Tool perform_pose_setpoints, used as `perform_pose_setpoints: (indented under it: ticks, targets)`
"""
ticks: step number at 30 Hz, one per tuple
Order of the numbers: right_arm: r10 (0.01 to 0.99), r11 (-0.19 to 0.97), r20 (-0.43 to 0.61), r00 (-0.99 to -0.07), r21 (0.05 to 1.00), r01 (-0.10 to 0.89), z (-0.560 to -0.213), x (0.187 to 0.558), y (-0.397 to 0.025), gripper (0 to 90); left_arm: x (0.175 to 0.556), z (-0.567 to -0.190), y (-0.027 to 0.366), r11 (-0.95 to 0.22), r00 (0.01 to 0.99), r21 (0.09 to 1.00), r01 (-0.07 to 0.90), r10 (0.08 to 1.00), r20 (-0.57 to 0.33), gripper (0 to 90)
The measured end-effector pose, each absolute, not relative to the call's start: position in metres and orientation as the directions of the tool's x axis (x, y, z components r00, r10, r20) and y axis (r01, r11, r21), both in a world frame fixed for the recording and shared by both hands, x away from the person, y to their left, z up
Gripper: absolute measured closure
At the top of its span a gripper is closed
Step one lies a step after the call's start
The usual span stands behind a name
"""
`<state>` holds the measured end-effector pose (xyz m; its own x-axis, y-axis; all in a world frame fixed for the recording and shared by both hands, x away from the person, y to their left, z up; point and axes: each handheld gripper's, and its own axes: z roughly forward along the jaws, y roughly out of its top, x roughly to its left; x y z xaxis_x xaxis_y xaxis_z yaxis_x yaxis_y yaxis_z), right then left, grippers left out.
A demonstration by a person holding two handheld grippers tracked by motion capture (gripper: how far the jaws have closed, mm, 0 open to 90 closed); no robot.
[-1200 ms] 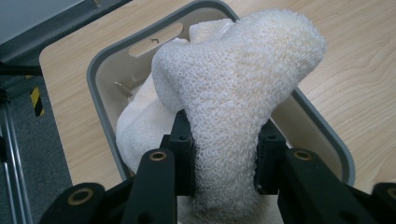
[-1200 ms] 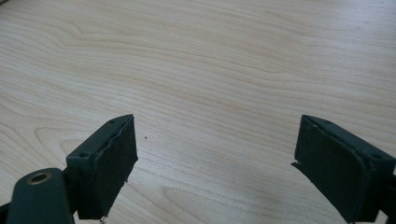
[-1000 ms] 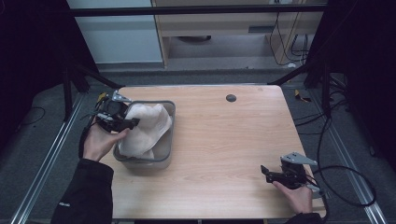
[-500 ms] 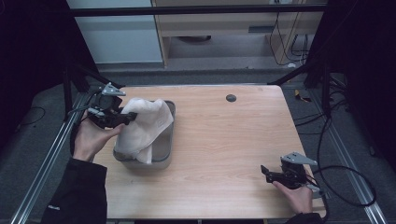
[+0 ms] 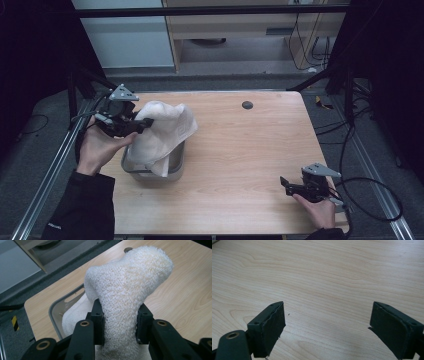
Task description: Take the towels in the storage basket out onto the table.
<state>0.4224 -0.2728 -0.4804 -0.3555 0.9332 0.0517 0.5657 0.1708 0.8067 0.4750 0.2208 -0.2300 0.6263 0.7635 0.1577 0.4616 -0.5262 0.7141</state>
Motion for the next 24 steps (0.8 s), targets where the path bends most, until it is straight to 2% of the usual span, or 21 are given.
perform_pose_setpoints:
  ticks: [24]
  targets:
    - [0.948,0.184,0.009,-0.317,0.799,0.572,-0.478,0.421,-0.281,12.3,0.468,-0.226,0.149,-0.605,0.738,0.699,0.381,0.655,0.165,66.4]
